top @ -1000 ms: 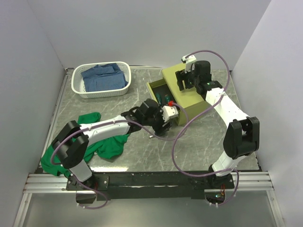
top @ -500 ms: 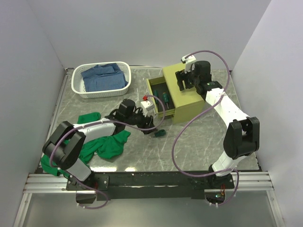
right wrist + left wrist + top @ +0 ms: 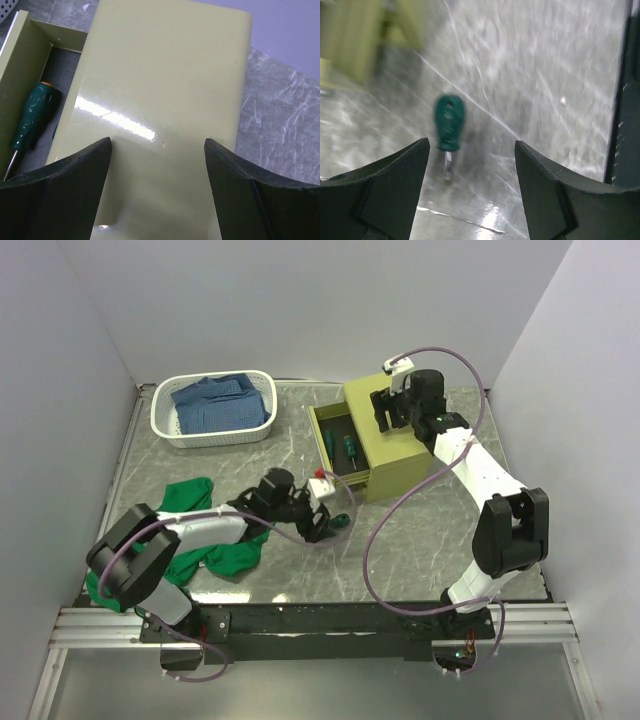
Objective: Sort the tools into containers
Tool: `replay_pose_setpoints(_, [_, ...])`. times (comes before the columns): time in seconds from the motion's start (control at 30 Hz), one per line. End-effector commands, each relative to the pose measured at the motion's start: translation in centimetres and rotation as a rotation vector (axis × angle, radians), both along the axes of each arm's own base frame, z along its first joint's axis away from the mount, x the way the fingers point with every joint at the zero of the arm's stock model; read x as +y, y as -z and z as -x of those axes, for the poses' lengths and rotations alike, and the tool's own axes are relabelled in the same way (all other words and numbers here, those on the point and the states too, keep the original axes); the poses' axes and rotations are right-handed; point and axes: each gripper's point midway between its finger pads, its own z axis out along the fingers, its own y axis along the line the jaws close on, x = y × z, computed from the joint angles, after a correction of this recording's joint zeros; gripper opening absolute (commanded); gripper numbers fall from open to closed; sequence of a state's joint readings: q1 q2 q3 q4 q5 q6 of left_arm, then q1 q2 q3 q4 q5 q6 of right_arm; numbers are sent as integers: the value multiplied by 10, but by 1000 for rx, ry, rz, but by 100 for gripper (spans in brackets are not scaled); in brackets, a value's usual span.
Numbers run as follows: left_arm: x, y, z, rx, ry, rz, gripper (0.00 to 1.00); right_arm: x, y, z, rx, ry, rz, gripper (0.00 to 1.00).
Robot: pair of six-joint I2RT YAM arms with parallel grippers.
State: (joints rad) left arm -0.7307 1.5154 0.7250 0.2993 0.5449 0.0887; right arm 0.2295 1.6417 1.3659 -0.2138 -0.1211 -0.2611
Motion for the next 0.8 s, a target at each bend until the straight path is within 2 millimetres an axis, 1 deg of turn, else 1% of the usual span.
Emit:
replay_pose_setpoints(0.0, [0,22,-19,-141,-60,-99,74,-30,73,50,292,60,144,82])
replay_pose_setpoints(0.03, [-1,20,-25,-164,-81,-95,74,-30,73,51,292,58,144,82])
replay_pose_setpoints(0.07, [2,23,-33,-185,-117,-111,74,-29,73,52,289,56,145,82])
replay_pose_setpoints(0.13, [1,21,-40,-220,-131,-116,75,-29,77,55,295,51,151,82])
replay_pose_setpoints(0.23, [-2,32,-49,-223,-138,-143,75,-29,81,61,304,44,152,82])
replay_pose_setpoints(0.33, [-10,40,-46,-203,-107,-142,75,-30,84,64,308,38,155,82])
replay_pose_setpoints(0.4, [-16,41,-41,-194,-75,-131,74,-30,84,65,305,37,158,82])
replay_pose_setpoints(0.43, [-22,42,-34,-192,-48,-125,74,-31,84,65,303,36,161,82])
replay_pose_setpoints(0.5, [-27,49,-29,-180,-28,-138,74,-31,84,65,301,35,163,83])
replay_pose_setpoints(0.53, [-32,52,-26,-169,-18,-142,74,-32,85,66,300,35,164,83])
replay_pose_setpoints(0.6, [-34,55,-27,-165,-21,-148,71,-32,85,67,299,34,163,83])
replay_pose_setpoints(0.67, [-37,57,-25,-159,-16,-144,64,-32,85,68,298,33,166,83])
replay_pose_setpoints(0.7, [-38,58,-22,-160,-3,-148,58,-33,85,68,298,35,167,83])
replay_pose_setpoints(0.73, [-38,57,-21,-156,5,-152,42,-33,86,69,299,34,168,83])
replay_pose_setpoints(0.77, [-38,57,-17,-146,20,-150,34,-33,85,69,296,33,169,83])
